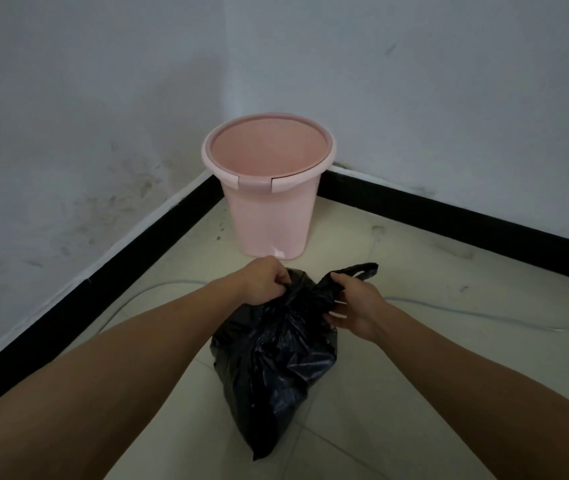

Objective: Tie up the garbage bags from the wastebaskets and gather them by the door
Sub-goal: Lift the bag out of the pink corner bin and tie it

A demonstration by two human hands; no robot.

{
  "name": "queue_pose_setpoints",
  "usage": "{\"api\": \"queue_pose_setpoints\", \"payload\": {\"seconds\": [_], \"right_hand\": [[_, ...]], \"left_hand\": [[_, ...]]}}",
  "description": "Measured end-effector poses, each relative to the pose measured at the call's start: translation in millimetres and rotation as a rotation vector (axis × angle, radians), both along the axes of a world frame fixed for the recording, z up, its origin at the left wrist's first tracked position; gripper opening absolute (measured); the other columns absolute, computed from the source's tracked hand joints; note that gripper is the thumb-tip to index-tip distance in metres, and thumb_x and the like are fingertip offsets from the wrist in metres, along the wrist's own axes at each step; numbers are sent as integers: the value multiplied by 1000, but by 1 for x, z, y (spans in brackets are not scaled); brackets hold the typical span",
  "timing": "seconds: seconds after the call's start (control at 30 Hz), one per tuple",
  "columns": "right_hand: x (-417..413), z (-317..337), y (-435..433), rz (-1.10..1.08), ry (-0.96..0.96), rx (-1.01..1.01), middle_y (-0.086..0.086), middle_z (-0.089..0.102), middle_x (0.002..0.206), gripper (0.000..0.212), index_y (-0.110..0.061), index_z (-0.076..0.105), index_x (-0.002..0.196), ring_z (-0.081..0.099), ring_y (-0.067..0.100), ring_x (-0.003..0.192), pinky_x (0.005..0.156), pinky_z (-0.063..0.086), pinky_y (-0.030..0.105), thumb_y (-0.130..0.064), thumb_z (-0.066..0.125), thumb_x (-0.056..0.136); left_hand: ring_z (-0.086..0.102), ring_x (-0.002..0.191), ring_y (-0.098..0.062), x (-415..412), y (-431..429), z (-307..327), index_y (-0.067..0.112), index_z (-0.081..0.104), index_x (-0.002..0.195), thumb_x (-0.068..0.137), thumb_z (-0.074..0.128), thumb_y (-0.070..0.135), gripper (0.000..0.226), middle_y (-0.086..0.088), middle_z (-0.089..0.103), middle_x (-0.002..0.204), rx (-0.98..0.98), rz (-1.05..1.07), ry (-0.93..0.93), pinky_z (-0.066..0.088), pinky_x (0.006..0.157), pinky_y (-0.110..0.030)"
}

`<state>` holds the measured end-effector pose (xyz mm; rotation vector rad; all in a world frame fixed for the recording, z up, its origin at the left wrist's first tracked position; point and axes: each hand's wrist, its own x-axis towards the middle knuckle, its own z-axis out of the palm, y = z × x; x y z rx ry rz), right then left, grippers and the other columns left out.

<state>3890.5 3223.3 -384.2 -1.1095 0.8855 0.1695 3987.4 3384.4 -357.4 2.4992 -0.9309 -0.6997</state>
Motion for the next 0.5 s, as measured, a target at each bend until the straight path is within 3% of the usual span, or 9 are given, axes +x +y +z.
{"api": "queue_pose_setpoints", "payload": {"seconds": [0.1, 0.3, 0.5], "right_hand": [[1, -3, 0, 7, 8, -45, 6, 64, 85, 15, -11, 58, 95, 61, 22, 74, 64, 46, 34, -24, 51, 100], [2, -7, 1, 30, 14, -197, 5, 60, 71, 14, -8, 55, 99, 51, 15, 58, 55, 40, 28, -19, 47, 102], [0, -1, -2, 5, -22, -195, 6, 61, 79, 14, -7, 55, 107, 56, 15, 63, 55, 43, 29, -18, 58, 98]], "left_hand": [[52, 82, -15, -1, 3, 0, 1, 69, 92, 88, 56, 4, 13, -4, 60, 86, 16, 11, -9, 36, 73, -19], [55, 86, -18, 5, 26, 4, 4, 70, 97, 90, 55, 9, 17, -8, 66, 95, 61, 108, -63, 37, 74, -20], [60, 92, -23, 10, 49, 1, 7, 71, 94, 88, 58, 11, 15, -10, 68, 96, 104, 150, -81, 38, 75, -20]]}}
